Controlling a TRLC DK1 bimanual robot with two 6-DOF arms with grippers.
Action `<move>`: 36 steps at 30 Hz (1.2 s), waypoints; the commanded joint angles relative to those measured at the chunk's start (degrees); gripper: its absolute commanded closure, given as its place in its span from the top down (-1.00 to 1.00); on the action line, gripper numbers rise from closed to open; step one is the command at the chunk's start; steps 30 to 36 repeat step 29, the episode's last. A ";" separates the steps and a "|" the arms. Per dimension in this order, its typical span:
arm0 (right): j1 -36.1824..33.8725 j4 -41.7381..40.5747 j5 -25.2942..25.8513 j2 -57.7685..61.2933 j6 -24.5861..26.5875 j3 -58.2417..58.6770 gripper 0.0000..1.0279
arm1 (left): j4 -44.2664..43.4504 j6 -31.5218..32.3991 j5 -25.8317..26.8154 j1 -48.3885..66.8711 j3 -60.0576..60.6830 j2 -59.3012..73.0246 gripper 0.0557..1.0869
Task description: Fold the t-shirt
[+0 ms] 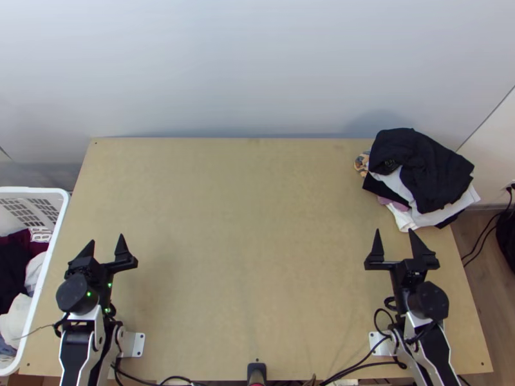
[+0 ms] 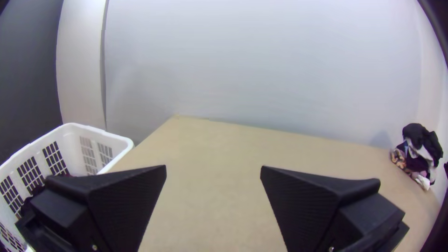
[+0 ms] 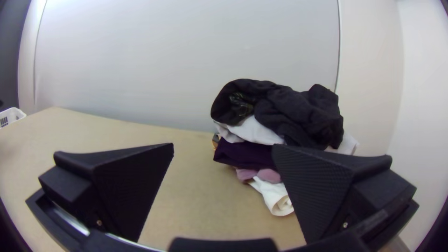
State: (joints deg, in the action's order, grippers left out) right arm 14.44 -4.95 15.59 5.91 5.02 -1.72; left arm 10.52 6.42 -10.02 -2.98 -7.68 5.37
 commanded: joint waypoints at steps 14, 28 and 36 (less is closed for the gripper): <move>-0.37 2.40 -0.04 -6.00 1.49 1.54 0.91 | -0.42 1.14 -0.17 3.51 4.34 -5.37 0.90; -0.37 2.40 -0.04 -6.00 1.49 1.54 0.91 | -0.42 1.14 -0.17 3.51 4.34 -5.37 0.90; -0.37 2.40 -0.04 -6.00 1.49 1.54 0.91 | -0.42 1.14 -0.17 3.51 4.34 -5.37 0.90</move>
